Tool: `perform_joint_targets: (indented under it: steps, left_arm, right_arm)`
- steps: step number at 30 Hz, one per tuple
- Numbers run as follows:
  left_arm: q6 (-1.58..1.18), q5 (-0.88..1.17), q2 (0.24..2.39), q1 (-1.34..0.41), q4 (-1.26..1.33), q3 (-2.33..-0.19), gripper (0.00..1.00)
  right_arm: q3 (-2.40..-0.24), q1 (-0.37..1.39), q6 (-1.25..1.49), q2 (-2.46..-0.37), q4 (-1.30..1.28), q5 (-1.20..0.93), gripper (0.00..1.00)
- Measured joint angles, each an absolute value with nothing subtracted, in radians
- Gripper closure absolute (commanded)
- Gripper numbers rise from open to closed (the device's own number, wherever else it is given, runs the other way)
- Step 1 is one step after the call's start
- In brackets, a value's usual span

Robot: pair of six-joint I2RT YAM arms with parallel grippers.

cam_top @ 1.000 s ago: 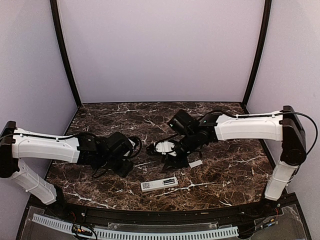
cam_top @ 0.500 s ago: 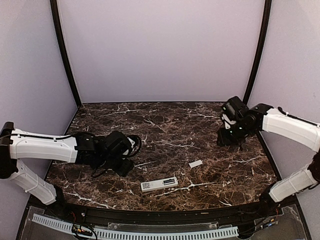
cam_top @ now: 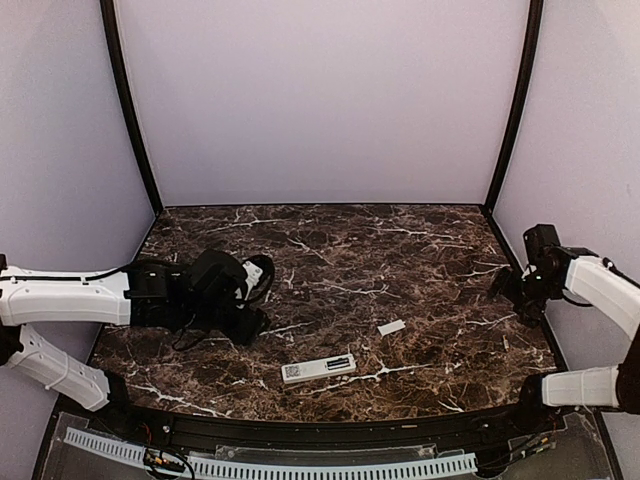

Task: Load the batteries into the remote control
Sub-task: Adjust the battery at the corner of the board.

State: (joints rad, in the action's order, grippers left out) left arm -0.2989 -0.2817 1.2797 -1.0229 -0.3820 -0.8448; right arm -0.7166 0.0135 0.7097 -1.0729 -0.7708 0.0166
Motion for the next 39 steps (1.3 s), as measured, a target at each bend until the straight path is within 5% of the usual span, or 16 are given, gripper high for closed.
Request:
perform_joint_targets:
  steps: [10, 24, 39]
  left_arm:
    - [-0.299, -0.266, 1.232, -1.023, -0.358, -0.824, 0.38]
    - [-0.299, -0.262, 1.201, -1.023, -0.344, -0.816, 0.37]
    - [-0.298, -0.261, 1.198, -1.023, -0.337, -0.816, 0.37]
  right_arm:
    - [-0.586, -0.131, 0.771, -1.153, -0.653, -0.052, 0.08]
    - [-0.561, -0.141, 0.846, -1.217, -0.565, -0.122, 0.21]
    - [-0.548, -0.115, 0.913, -1.216, -0.533, -0.235, 0.23]
